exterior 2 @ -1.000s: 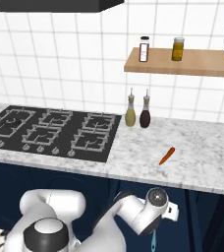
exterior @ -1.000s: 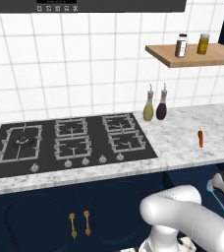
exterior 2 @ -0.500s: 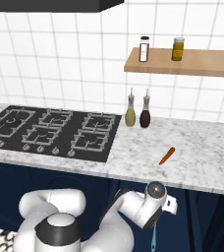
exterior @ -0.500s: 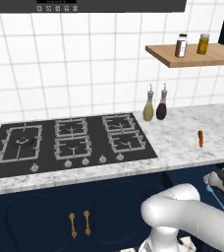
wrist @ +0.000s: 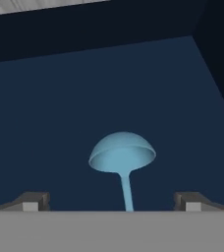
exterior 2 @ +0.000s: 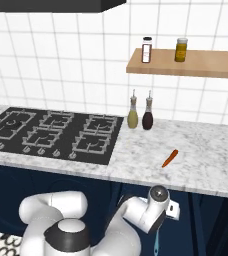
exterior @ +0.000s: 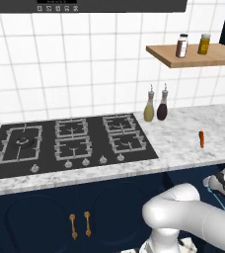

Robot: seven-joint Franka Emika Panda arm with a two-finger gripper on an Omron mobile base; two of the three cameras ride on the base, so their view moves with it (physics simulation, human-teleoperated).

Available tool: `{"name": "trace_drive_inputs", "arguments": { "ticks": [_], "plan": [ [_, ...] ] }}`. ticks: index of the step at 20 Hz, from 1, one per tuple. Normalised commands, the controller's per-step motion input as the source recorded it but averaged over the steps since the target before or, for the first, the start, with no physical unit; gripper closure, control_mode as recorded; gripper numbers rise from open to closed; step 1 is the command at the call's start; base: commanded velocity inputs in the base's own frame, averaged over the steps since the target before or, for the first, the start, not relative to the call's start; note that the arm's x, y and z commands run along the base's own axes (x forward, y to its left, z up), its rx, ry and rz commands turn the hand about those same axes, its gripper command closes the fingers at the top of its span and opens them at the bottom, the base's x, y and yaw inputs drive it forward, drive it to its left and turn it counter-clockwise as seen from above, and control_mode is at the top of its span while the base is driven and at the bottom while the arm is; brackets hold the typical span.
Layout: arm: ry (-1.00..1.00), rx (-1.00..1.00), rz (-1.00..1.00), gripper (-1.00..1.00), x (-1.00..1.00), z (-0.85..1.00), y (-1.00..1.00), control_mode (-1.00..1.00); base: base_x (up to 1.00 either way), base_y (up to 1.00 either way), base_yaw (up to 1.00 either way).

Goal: Pick the ladle from the drawer and place it on the counter.

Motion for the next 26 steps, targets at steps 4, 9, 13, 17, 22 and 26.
{"name": "trace_drive_inputs", "arguments": {
  "ticks": [4,9,13,17,22,26],
  "plan": [
    [0.03,0.00,0.00,-1.00,0.10,-0.04,0.00,-1.00,0.00,0.00,0.00],
    [0.05,0.00,0.01,-1.00,0.10,0.00,0.00,-1.00,0.00,0.00,0.00],
    [0.02,0.00,0.03,-1.00,0.12,-0.18,0.00,-1.00,0.00,0.00,0.00],
    [0.00,0.00,0.04,-1.00,0.16,-0.42,-0.04,-1.00,0.00,0.00,0.00],
    [0.00,0.01,0.05,-1.00,0.16,-0.23,-0.14,-1.00,0.00,0.00,0.00],
    [0.00,0.02,0.01,-1.00,0.13,-0.01,-0.27,-1.00,0.00,0.00,0.00]
  ]
}}
